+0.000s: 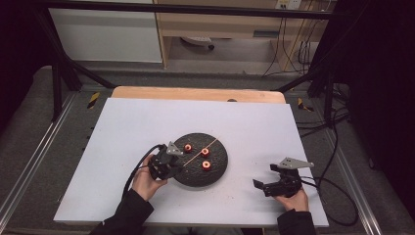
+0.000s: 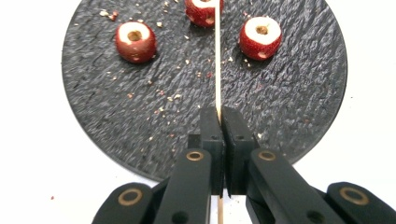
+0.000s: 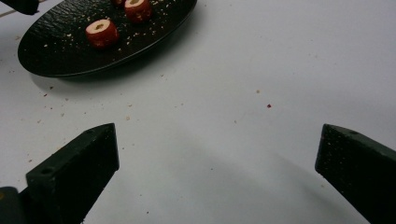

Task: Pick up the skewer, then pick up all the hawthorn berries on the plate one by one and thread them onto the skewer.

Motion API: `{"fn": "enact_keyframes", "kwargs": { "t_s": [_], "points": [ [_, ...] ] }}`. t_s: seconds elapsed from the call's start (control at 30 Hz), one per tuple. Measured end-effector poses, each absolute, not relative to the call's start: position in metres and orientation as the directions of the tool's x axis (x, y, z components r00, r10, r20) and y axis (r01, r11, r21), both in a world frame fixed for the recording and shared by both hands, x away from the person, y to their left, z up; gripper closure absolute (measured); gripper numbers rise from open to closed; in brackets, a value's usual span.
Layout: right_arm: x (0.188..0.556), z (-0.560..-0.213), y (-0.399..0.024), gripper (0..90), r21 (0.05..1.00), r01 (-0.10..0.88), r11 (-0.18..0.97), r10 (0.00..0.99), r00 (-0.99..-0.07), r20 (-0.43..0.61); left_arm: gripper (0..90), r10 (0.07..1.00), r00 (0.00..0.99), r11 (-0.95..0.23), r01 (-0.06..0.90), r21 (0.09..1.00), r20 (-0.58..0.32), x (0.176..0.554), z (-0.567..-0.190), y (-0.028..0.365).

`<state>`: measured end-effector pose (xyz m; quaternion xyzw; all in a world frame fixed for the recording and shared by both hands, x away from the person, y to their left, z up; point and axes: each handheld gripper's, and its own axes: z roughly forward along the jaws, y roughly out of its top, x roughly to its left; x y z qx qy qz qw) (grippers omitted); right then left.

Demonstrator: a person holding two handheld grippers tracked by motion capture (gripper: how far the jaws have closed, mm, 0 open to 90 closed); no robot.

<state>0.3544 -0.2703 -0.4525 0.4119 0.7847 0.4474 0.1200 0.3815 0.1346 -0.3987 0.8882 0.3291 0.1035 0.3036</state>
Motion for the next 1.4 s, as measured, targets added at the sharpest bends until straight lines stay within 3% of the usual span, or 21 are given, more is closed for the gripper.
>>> {"fn": "enact_keyframes", "kwargs": {
  "t_s": [0.33, 0.83, 1.4],
  "points": [
    [0.354, -0.452, -0.269, 0.6, 0.793, 0.553, 0.254, 0.755, -0.627, 0.195, 88.0, 0.669, 0.743, -0.543, 0.489, 0.683, 0.000, 0.364, -0.402, 0.160],
    [0.357, -0.445, -0.254, 0.9, 0.779, 0.570, 0.262, 0.751, -0.627, 0.207, 87.9, 0.728, 0.684, -0.399, 0.475, 0.784, -0.044, 0.341, -0.415, 0.209],
    [0.364, -0.432, -0.219, 1.4, 0.746, 0.578, 0.331, 0.735, -0.654, 0.180, 87.7, 0.748, 0.656, -0.308, 0.476, 0.823, -0.100, 0.328, -0.428, 0.239]
  ]
}}
